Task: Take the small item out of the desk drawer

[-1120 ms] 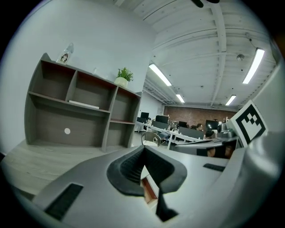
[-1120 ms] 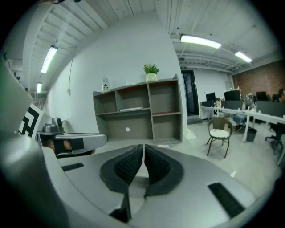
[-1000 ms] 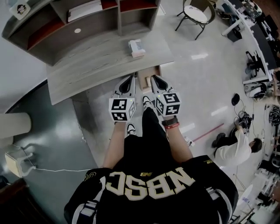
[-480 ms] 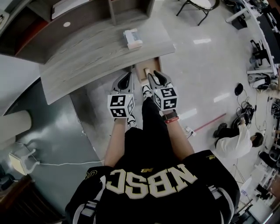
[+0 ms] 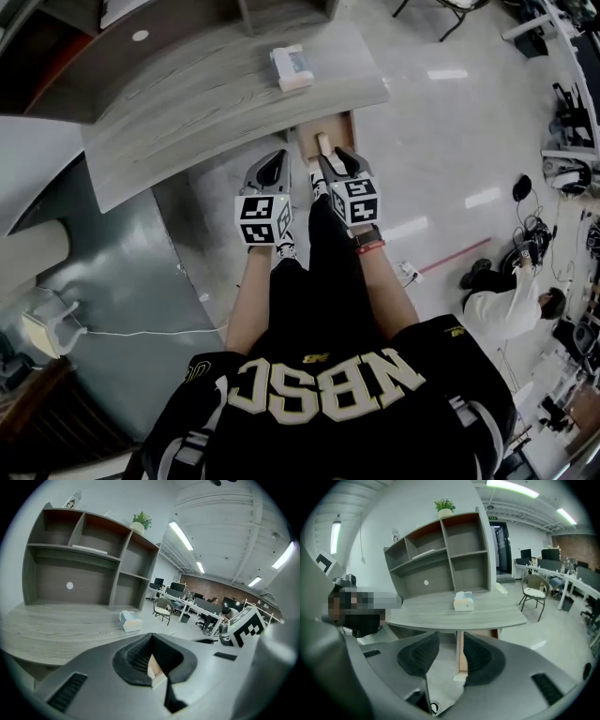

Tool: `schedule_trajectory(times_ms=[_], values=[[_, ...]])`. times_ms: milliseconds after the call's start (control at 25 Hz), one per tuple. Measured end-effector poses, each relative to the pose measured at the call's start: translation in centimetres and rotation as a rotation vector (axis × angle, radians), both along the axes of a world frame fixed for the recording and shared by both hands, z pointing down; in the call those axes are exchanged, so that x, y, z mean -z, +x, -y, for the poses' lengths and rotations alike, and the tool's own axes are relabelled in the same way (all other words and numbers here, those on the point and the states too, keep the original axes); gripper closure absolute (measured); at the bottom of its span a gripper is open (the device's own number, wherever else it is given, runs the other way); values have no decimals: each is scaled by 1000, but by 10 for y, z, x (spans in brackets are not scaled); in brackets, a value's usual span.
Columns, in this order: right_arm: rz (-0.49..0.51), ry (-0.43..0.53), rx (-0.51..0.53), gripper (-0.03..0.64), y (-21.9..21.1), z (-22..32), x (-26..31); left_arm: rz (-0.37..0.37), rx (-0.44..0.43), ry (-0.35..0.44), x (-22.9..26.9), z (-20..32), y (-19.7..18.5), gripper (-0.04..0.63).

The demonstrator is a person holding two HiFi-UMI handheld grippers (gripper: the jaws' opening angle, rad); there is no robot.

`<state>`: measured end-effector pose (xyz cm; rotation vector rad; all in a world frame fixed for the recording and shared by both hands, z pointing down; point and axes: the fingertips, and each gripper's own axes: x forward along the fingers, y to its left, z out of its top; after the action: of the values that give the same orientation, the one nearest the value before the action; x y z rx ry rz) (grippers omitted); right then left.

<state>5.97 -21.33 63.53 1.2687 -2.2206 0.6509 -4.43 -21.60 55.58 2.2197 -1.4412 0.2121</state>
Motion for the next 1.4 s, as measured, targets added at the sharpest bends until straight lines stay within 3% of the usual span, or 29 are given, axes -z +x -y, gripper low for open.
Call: schedule_trajectory(times_ms=[440,1400], values=[[-21,-106,15,413,8,13,-65,-20,-7,-78,-42,7,10,583],[-94,-321,11,408,26,39,-207,-14,-31,-214,-125,35,26,583]])
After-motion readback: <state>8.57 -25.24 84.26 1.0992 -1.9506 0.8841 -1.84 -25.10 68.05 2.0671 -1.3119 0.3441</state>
